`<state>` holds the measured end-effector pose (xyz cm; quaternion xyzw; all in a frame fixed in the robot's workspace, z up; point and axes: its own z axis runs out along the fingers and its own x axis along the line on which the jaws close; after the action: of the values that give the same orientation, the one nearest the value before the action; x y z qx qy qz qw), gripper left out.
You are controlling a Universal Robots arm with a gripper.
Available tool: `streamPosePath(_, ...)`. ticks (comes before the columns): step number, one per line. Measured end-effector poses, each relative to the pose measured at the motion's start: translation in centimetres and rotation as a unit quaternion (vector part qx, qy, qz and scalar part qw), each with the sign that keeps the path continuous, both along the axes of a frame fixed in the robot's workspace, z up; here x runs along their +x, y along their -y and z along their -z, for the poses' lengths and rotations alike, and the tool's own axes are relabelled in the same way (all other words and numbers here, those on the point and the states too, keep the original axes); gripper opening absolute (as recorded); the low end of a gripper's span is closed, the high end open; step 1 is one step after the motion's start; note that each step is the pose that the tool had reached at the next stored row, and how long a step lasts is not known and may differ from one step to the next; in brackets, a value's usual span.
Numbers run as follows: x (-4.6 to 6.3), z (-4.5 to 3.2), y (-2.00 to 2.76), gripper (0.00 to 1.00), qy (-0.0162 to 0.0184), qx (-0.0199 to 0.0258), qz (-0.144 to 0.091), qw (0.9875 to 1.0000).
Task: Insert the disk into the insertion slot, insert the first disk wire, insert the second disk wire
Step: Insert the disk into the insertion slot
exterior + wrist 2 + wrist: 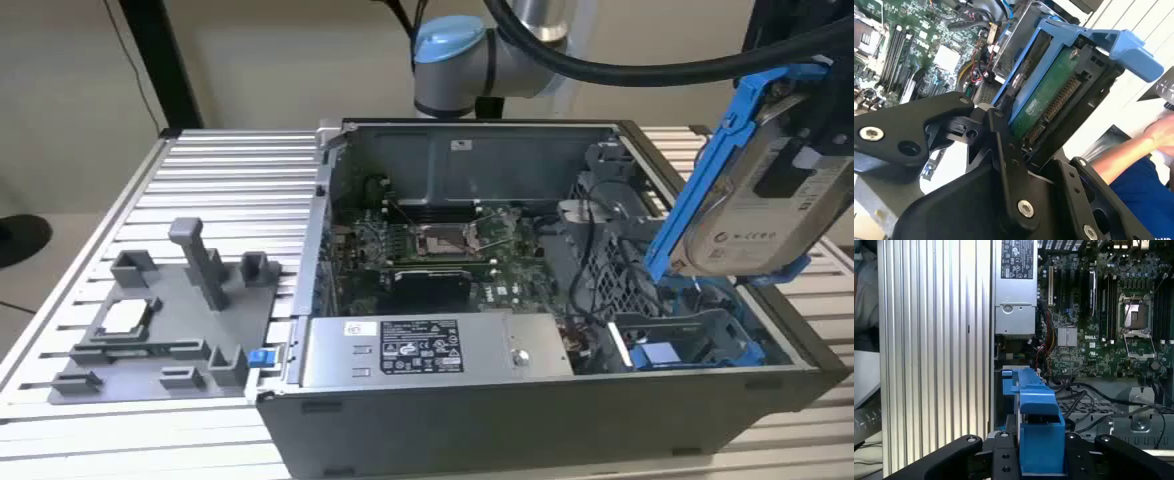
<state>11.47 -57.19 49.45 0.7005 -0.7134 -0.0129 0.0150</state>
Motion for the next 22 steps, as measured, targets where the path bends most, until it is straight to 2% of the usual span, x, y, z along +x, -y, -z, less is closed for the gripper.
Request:
streamPosePath(12, 0.0, 0.07, 0.00, 0.00, 0.0000, 0.0001, 0.000, 1.0000)
streamPosePath(22, 0.0, 1.15, 0.00, 0.00, 0.0000, 0.0000, 0.000, 1.0000)
